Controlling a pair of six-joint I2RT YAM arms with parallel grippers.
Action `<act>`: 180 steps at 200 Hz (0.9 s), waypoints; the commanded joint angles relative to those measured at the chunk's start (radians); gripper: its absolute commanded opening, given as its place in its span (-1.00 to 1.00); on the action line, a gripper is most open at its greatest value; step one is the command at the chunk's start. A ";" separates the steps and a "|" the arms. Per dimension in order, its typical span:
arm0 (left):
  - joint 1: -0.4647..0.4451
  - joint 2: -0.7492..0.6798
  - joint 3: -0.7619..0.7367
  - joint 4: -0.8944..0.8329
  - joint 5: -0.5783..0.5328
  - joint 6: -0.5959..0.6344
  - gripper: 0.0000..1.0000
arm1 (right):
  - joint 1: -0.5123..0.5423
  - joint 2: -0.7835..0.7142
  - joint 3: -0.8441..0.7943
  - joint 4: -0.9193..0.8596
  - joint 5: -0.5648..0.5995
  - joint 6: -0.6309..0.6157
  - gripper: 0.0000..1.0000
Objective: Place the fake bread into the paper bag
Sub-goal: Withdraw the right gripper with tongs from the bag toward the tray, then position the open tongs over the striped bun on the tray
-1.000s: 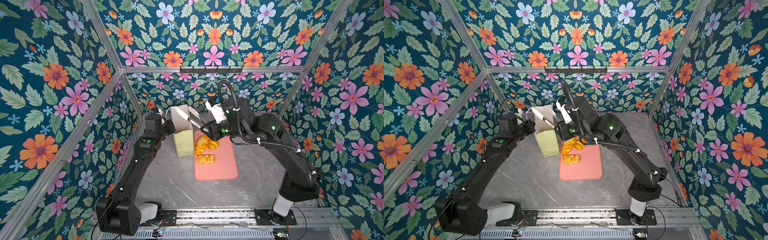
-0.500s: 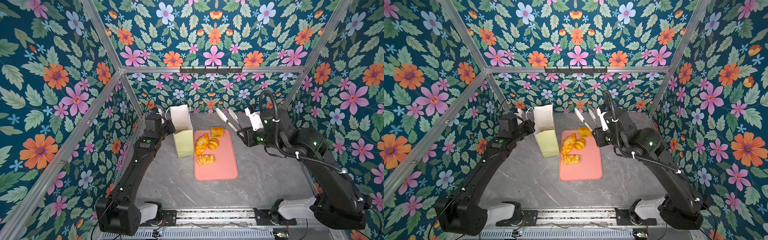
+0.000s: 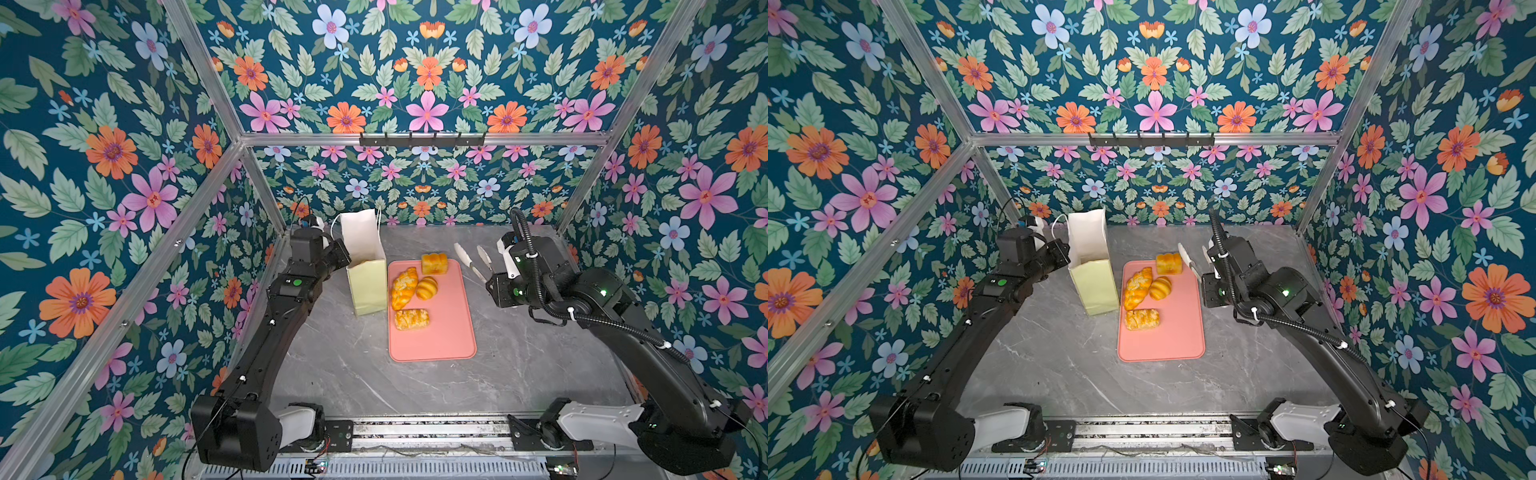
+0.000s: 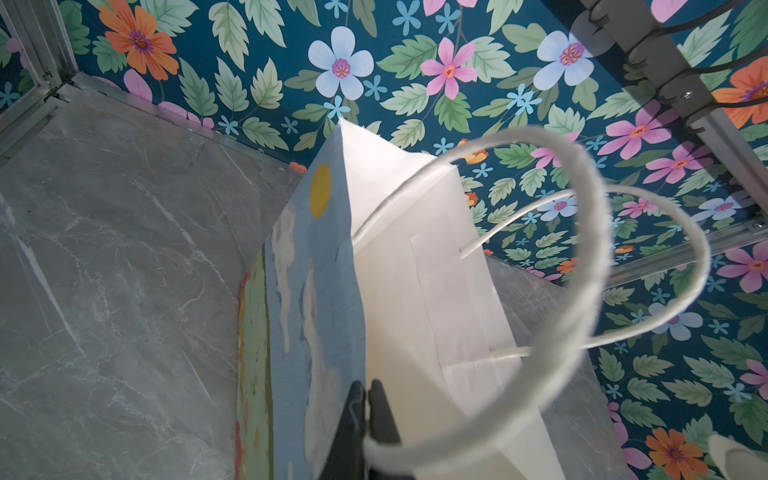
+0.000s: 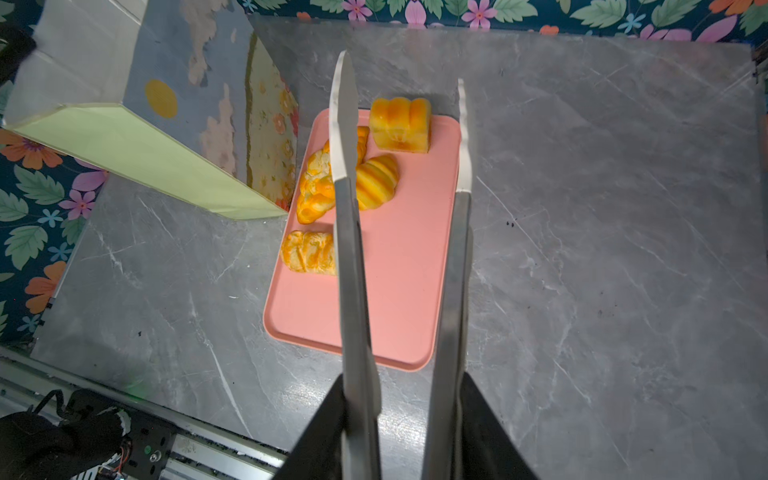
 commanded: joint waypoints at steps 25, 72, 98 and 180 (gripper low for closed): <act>0.001 -0.010 -0.011 0.021 0.008 -0.001 -0.87 | 0.001 0.058 -0.078 0.055 -0.061 0.073 -0.25; 0.001 -0.009 -0.018 0.028 0.007 -0.004 -0.87 | 0.017 0.180 -0.110 0.067 -0.134 0.108 -0.27; 0.001 -0.010 -0.019 0.029 0.006 -0.003 -0.88 | 0.039 0.255 -0.091 0.054 -0.135 0.099 -0.22; 0.001 -0.024 -0.015 0.024 0.001 -0.002 -0.86 | 0.053 0.373 -0.049 0.065 -0.121 0.079 -0.14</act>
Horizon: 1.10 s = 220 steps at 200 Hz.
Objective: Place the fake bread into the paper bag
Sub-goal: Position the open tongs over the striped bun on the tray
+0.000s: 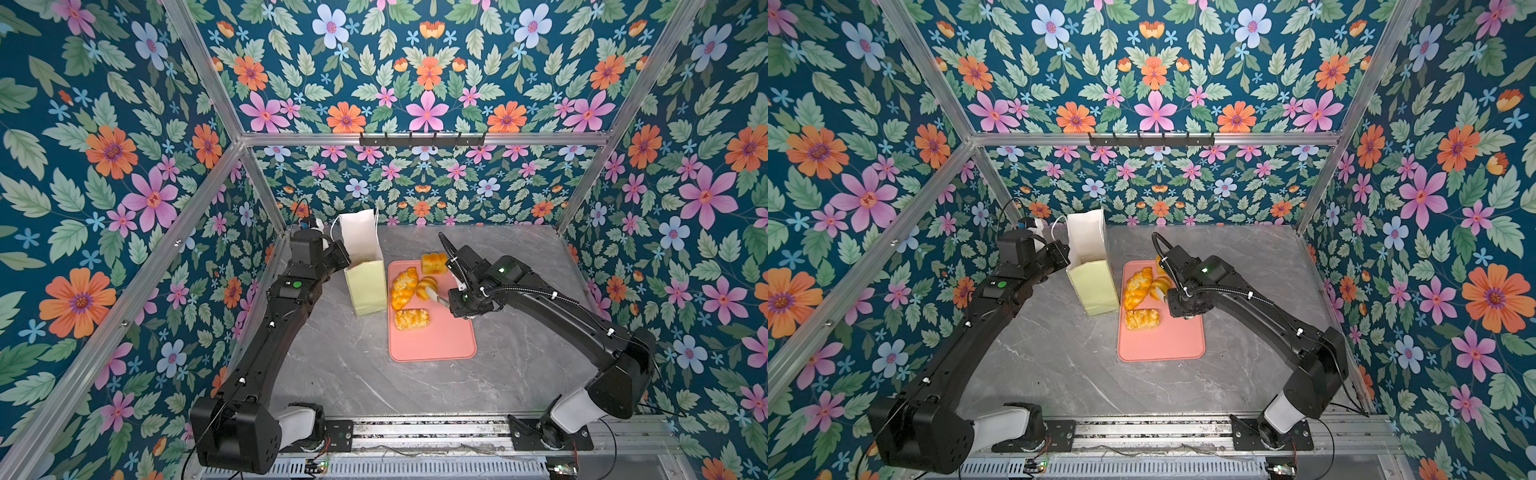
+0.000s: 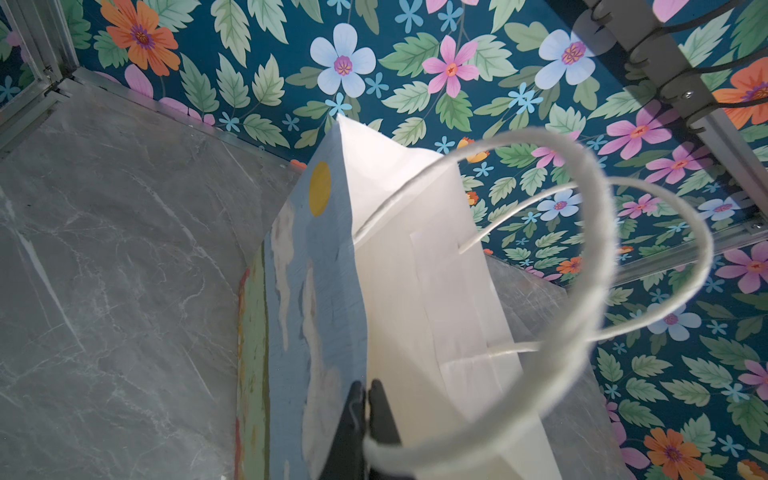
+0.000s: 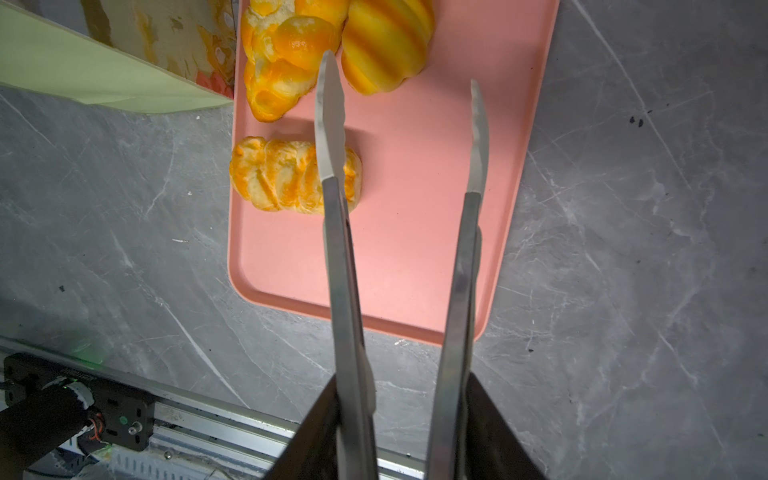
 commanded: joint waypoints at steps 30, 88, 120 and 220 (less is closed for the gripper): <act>0.001 -0.009 0.012 0.004 -0.005 0.004 -0.85 | 0.003 0.056 0.043 0.020 0.004 -0.008 -0.13; 0.001 -0.008 0.030 -0.028 -0.019 0.012 -0.43 | 0.004 0.136 0.086 0.017 0.017 -0.021 -0.11; 0.001 0.007 0.062 -0.092 -0.053 0.020 -0.29 | 0.003 0.158 0.111 0.017 0.017 -0.024 -0.11; 0.001 0.067 0.107 -0.168 -0.082 0.023 -0.47 | 0.004 0.212 0.153 0.011 0.014 -0.028 -0.10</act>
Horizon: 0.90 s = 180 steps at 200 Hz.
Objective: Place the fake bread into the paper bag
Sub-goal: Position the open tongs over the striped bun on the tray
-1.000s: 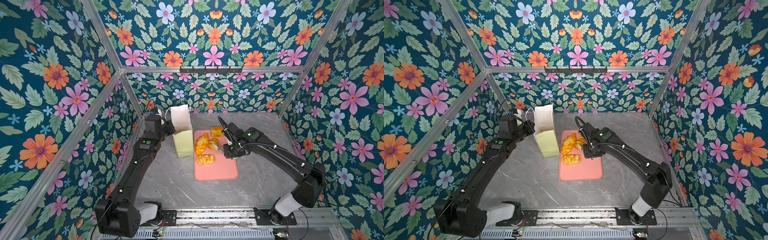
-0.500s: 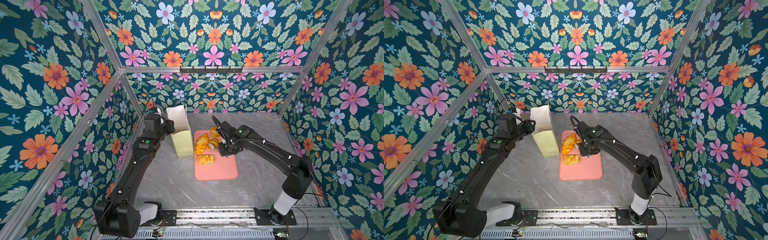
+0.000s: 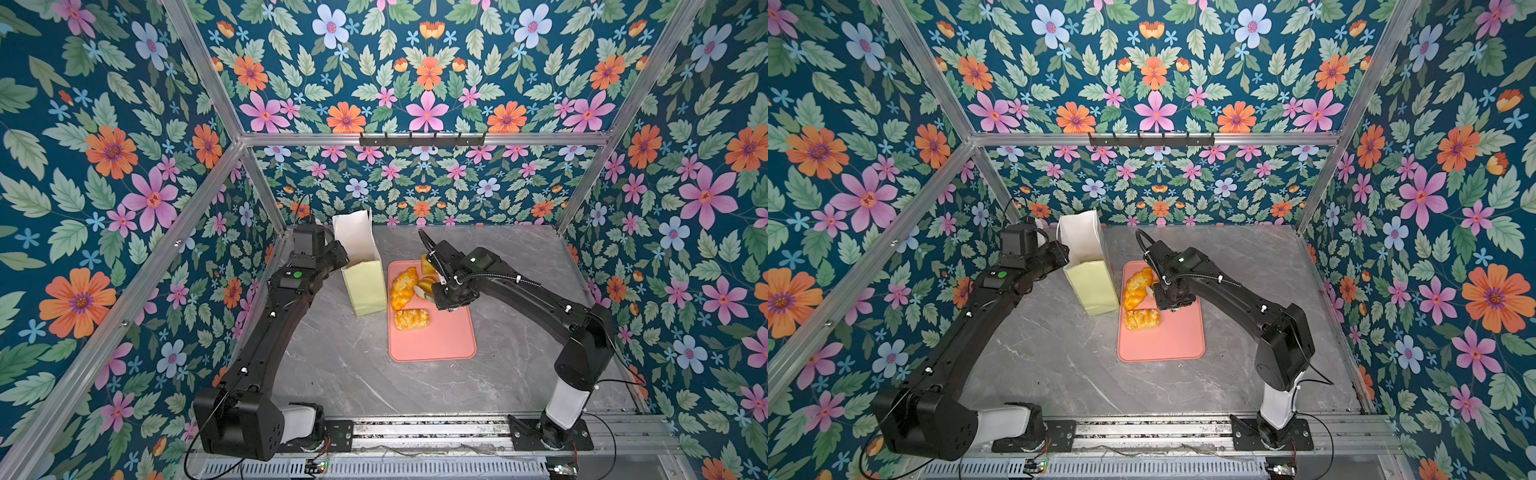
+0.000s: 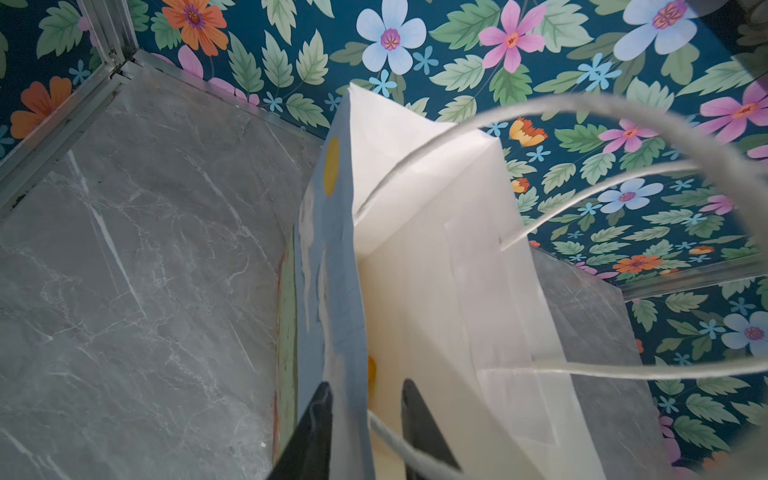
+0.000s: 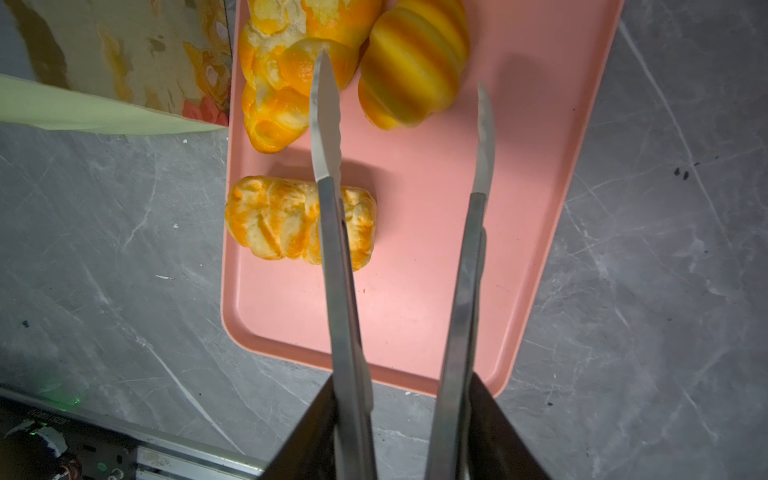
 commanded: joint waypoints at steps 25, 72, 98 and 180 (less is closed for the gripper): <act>0.001 0.009 0.001 0.000 0.004 0.003 -0.57 | 0.000 0.006 0.009 -0.008 0.008 0.004 -0.10; 0.001 0.009 -0.001 0.013 0.019 -0.004 -0.88 | 0.000 0.024 0.021 0.003 0.016 0.005 -0.08; 0.001 0.009 0.001 0.016 0.026 -0.007 -0.90 | -0.005 0.044 0.033 0.002 0.042 0.013 -0.08; 0.001 0.011 -0.008 0.029 0.049 -0.016 -0.91 | -0.006 0.055 0.038 -0.008 0.084 0.001 -0.12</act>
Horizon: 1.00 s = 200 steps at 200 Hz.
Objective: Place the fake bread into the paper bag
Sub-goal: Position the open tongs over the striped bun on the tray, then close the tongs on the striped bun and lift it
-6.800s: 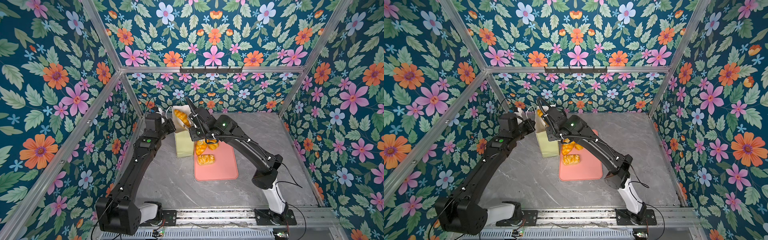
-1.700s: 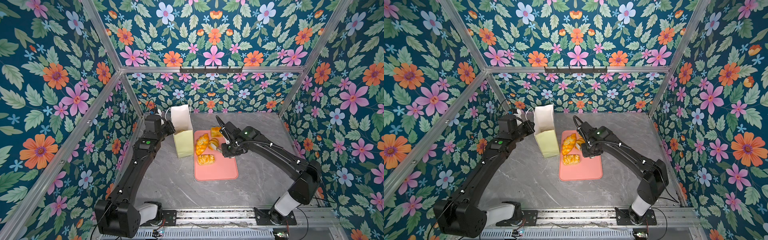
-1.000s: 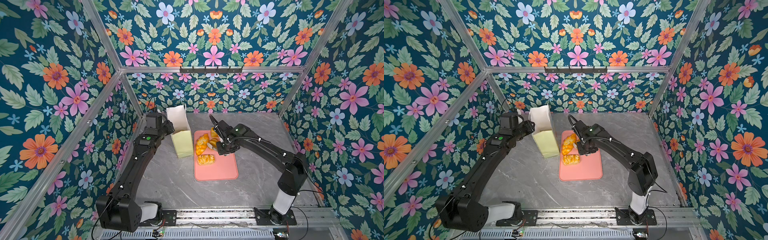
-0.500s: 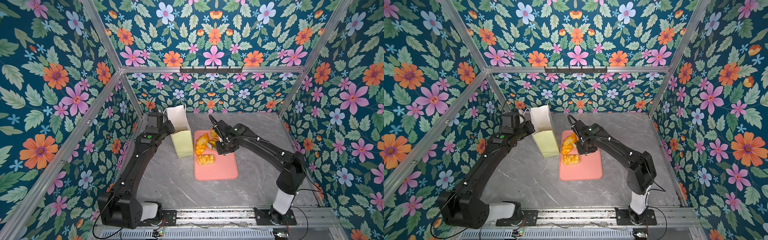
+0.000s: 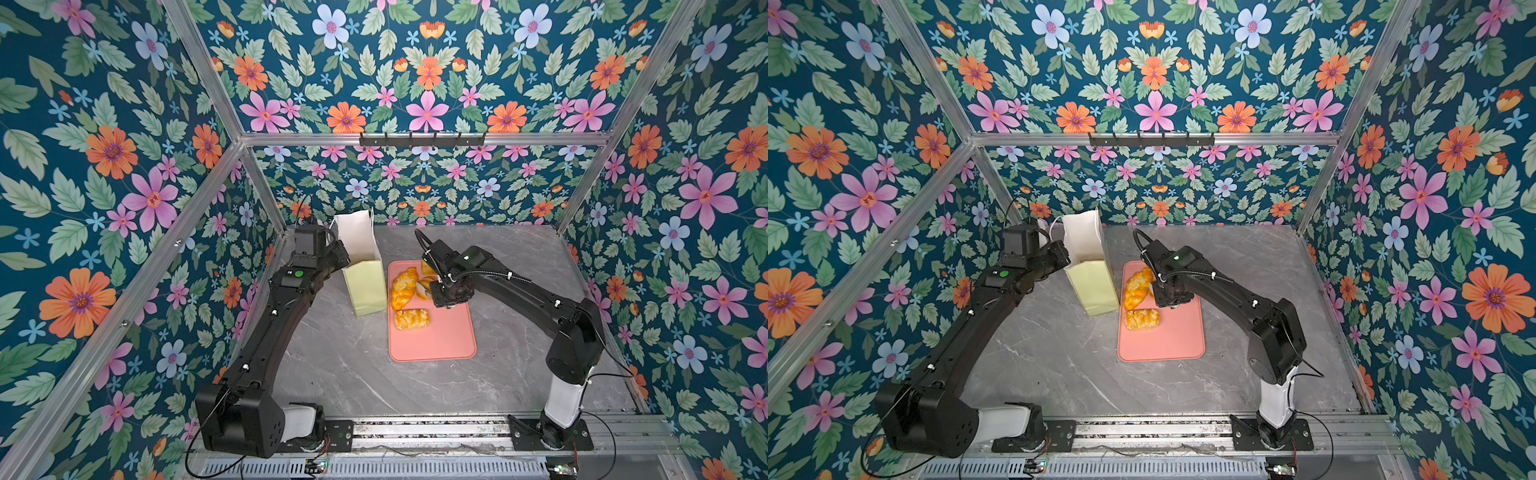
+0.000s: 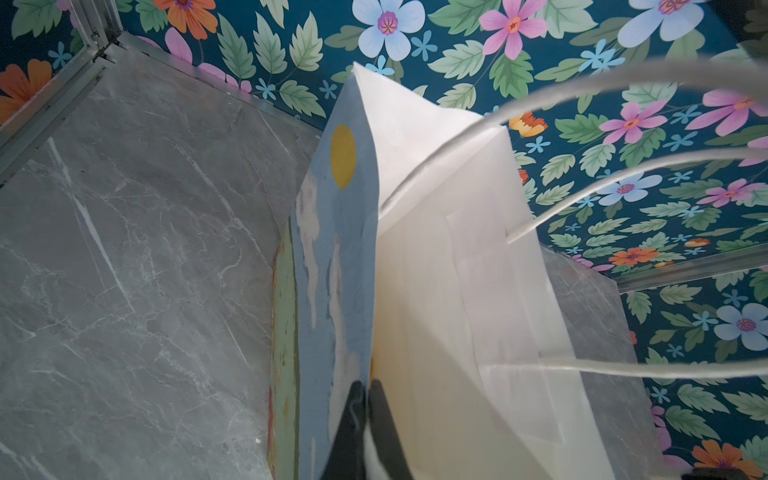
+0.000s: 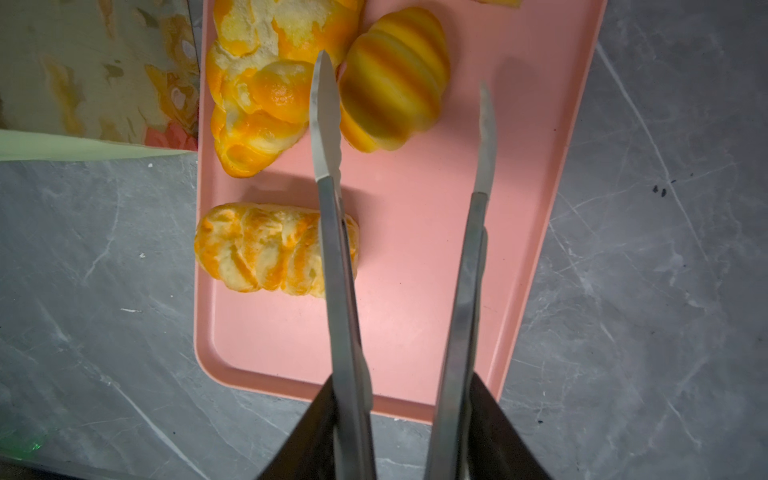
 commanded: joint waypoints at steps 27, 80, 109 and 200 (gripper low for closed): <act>0.001 0.004 0.000 0.028 0.023 -0.012 -0.91 | 0.000 0.002 0.005 -0.007 0.021 -0.002 -0.13; 0.001 0.011 0.002 0.029 0.027 -0.016 -0.91 | 0.001 0.023 0.010 -0.004 -0.006 -0.003 -0.11; 0.001 0.016 0.004 0.033 0.030 -0.017 -0.91 | 0.001 0.038 0.018 -0.007 -0.008 -0.011 -0.10; 0.001 0.039 0.012 0.044 0.043 -0.022 -0.92 | 0.000 0.091 0.060 -0.022 -0.003 -0.028 -0.10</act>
